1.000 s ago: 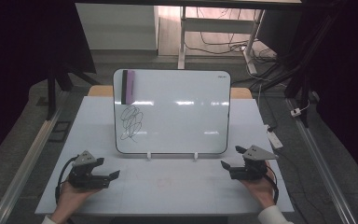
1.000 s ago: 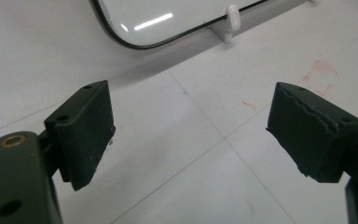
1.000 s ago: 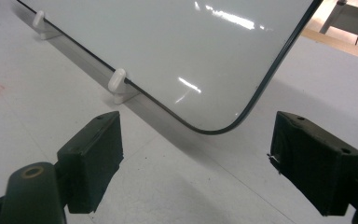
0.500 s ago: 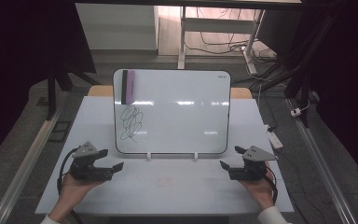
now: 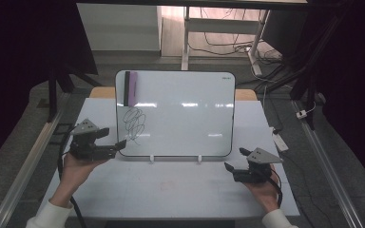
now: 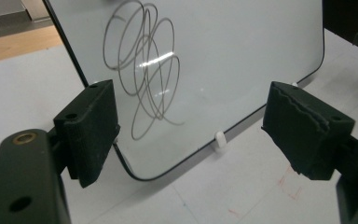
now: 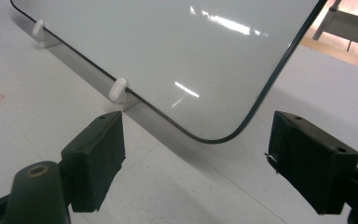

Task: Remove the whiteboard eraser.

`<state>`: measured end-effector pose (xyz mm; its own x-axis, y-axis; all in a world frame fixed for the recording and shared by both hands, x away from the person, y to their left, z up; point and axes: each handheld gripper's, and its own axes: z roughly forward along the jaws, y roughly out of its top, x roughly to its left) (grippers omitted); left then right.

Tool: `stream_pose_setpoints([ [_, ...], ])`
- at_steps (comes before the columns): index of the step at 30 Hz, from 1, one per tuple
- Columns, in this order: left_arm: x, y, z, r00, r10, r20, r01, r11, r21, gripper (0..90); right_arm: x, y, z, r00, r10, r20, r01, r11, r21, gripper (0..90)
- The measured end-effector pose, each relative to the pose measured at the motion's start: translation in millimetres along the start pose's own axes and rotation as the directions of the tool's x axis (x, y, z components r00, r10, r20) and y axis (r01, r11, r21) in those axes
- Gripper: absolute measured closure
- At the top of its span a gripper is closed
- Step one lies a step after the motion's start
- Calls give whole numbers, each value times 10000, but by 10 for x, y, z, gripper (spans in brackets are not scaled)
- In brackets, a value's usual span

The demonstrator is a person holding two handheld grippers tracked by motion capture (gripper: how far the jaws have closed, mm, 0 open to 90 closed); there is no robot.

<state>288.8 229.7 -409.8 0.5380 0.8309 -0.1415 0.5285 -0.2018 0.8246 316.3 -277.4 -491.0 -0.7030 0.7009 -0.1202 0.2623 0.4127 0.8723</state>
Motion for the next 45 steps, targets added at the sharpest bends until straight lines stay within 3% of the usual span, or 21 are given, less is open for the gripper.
stream_pose_setpoints([
  [10, 53, 244, 90, 9996, 23, -269, -26, 9999, -100, 214, 9, 15, 33, 10000, -31, -72, 31, 10000, -11, 189],
  [15, 99, 526, 168, 9983, 7, -588, -34, 9990, -447, 232, 7, 12, 39, 10000, -47, -49, 47, 10000, 25, 190],
  [24, 213, 918, 322, 9946, 86, -1034, -109, 9997, -219, 247, 10, -2, 60, 10000, -53, -67, 55, 9998, 166, 191],
  [30, 309, 1169, 441, 9920, -102, -1261, 66, 9996, -290, 277, 15, -23, 79, 9999, -109, -57, 110, 9996, 244, 193],
  [38, 328, 1376, 542, 9866, -40, -1633, -17, 9994, -348, 335, 11, -30, 81, 10000, -84, -52, 85, 9997, 250, 193],
  [45, 351, 1457, 587, 9821, -70, -1882, 0, 9993, -369, 395, 8, -37, 87, 9999, -101, -49, 102, 9995, 286, 194],
])
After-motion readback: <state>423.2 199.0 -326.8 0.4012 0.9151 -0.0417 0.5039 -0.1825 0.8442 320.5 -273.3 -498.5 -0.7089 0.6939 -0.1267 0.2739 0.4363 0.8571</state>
